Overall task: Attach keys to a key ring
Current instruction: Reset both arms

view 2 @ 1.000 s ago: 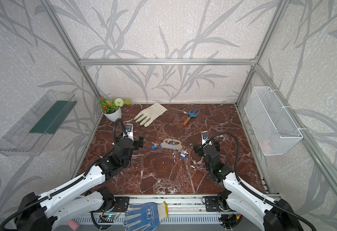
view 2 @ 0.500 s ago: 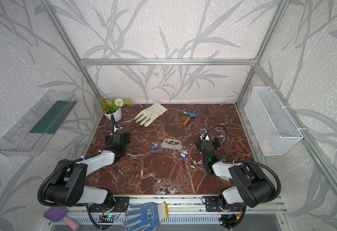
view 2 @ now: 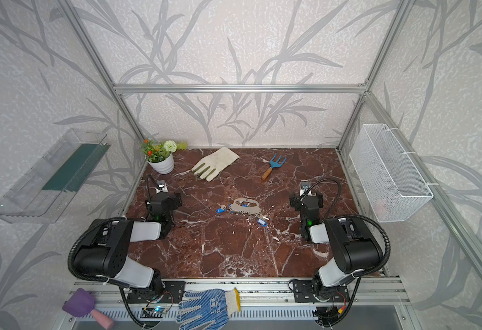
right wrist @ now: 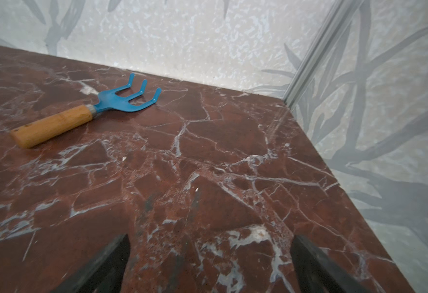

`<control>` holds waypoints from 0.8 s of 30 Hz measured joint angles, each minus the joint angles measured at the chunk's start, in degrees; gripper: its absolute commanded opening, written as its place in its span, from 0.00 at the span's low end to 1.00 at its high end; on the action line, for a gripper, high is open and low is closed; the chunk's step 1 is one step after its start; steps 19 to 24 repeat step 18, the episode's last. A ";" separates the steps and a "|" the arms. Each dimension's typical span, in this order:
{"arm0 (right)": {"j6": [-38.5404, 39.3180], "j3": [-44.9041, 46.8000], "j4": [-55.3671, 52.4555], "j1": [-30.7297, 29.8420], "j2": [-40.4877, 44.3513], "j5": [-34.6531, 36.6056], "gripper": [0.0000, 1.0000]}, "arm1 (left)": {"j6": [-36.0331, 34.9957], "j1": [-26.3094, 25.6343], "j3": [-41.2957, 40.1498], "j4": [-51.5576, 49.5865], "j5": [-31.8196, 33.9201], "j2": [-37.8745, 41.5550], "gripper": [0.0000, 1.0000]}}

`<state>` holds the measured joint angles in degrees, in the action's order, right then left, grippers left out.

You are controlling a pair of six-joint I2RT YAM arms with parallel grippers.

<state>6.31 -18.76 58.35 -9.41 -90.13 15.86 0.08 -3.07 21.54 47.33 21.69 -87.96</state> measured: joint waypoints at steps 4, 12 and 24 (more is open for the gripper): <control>-1.18 -0.57 -1.03 0.00 -0.24 -1.84 0.99 | 1.25 1.33 0.07 0.31 -5.09 -0.11 0.99; -1.77 -0.24 0.57 -0.13 -0.35 -2.47 0.99 | 2.05 1.86 0.07 2.84 -7.74 -0.90 0.99; -1.77 -0.26 -0.11 -0.24 -0.35 -3.10 0.99 | 2.05 1.86 0.04 4.76 -7.93 -1.20 0.99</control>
